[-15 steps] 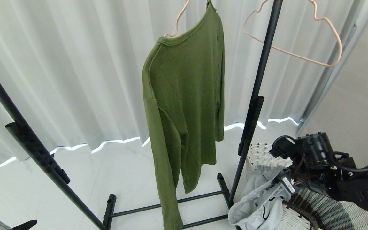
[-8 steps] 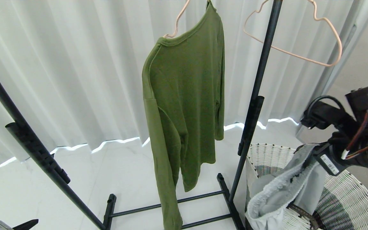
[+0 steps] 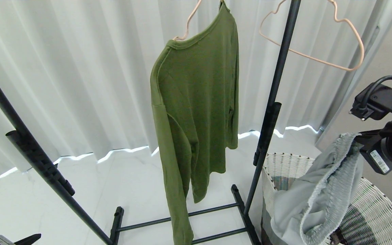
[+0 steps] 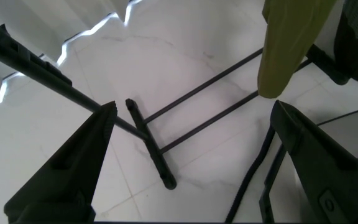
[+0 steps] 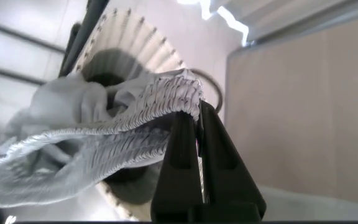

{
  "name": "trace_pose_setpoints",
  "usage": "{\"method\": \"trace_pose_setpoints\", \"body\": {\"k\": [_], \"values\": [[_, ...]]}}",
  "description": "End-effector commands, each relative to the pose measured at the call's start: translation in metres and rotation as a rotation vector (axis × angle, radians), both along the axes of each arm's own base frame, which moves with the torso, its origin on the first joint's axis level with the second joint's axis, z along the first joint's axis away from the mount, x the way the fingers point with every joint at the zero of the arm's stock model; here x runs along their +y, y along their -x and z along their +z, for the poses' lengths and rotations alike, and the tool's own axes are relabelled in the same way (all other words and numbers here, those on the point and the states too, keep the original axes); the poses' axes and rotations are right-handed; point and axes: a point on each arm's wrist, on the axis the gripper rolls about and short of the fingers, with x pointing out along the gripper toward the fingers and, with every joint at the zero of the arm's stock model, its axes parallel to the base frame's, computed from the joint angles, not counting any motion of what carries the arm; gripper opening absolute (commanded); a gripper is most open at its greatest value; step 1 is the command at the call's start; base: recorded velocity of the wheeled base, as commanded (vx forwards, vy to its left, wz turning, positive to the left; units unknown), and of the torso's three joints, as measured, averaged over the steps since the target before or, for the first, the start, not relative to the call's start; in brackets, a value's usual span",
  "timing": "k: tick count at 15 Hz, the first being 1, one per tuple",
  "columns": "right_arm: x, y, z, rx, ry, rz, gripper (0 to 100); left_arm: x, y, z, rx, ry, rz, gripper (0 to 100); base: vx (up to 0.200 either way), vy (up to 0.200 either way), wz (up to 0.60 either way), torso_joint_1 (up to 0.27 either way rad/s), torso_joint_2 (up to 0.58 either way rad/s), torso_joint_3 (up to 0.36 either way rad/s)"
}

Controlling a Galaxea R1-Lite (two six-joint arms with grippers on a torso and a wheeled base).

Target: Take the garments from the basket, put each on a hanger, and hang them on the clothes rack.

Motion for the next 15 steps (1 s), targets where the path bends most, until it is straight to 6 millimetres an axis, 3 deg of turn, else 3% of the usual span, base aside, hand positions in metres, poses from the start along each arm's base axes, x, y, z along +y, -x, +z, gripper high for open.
{"method": "trace_pose_setpoints", "body": {"k": [1, 3, 9, 15], "values": [[0.0002, 0.0000, 0.0021, -0.017, -0.013, 0.006, 0, 0.0000, -0.0001, 0.0000, 0.000, 0.000, 0.000, 100, 0.000, 0.000, 0.00, 0.000, 0.00, 0.000], [0.0030, -0.0044, 0.0001, -0.035, -0.023, 0.008, 0, 0.0001, 0.0001, 0.0003, -0.004, 0.000, 0.001, 100, 0.000, 0.000, 0.00, 0.000, 0.00, 0.000], [0.0030, -0.0049, -0.0003, -0.037, -0.019, 0.000, 0, 0.0001, 0.0003, 0.0004, -0.006, 0.001, 0.001, 100, 0.000, 0.000, 0.60, 0.005, 0.00, 0.001], [0.0003, -0.0004, -0.0034, -0.036, -0.017, -0.002, 0, 0.0005, 0.0016, 0.0005, -0.014, -0.003, 0.006, 100, 0.000, 0.000, 0.00, 0.000, 0.00, 0.000]]}}
